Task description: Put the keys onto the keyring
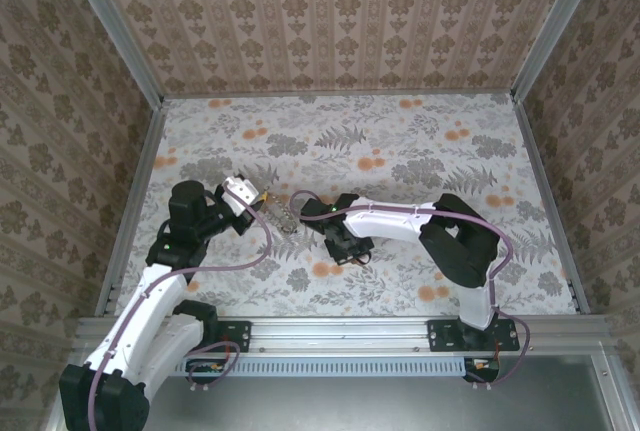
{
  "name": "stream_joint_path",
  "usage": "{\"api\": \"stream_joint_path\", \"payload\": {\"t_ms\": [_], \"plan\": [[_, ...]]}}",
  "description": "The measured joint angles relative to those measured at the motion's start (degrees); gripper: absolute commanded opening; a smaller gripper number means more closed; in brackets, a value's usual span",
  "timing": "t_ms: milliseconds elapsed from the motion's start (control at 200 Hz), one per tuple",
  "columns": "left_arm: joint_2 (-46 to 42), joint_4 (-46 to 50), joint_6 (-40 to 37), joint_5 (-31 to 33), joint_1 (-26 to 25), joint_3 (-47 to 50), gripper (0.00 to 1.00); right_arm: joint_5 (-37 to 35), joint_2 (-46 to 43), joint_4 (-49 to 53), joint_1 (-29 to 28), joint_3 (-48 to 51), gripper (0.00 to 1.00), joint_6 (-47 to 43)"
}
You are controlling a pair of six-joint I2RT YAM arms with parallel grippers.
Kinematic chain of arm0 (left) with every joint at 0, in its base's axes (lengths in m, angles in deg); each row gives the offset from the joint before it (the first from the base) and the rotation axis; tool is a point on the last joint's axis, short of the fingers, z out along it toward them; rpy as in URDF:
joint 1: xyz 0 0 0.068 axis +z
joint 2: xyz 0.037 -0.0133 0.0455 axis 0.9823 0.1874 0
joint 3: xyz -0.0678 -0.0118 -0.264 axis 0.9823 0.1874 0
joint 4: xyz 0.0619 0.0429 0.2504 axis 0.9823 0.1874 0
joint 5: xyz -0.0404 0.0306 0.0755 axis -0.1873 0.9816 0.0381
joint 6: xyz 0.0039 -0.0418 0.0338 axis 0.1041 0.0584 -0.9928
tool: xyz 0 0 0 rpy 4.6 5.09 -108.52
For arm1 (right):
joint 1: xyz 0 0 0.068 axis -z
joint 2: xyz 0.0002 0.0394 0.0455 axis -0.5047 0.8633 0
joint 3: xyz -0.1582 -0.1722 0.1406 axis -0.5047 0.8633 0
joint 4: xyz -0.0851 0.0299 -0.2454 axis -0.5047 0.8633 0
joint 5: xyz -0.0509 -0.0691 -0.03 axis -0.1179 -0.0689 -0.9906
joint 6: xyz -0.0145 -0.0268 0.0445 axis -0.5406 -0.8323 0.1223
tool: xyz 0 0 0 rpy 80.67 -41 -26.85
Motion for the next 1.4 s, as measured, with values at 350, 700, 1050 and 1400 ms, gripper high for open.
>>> {"api": "stream_joint_path", "payload": {"t_ms": [350, 700, 1050, 1400], "plan": [[0.0, 0.0, 0.17, 0.0, 0.0, 0.0, 0.0, 0.0, -0.98, -0.48, -0.02, 0.72, 0.17, 0.07], [0.0, 0.02, 0.17, 0.0, 0.0, 0.0, 0.0, 0.02, -0.98, -0.5, 0.0, 0.79, 0.18, 0.24], [0.0, 0.02, 0.17, 0.0, 0.0, 0.0, 0.0, 0.04, -0.98, -0.52, -0.02, 1.66, 0.08, 0.61], [0.02, 0.5, -0.31, -0.74, -0.37, -0.04, 0.0, 0.04, -6.64, -4.22, 0.0, 6.36, 0.0, -0.11]]}}
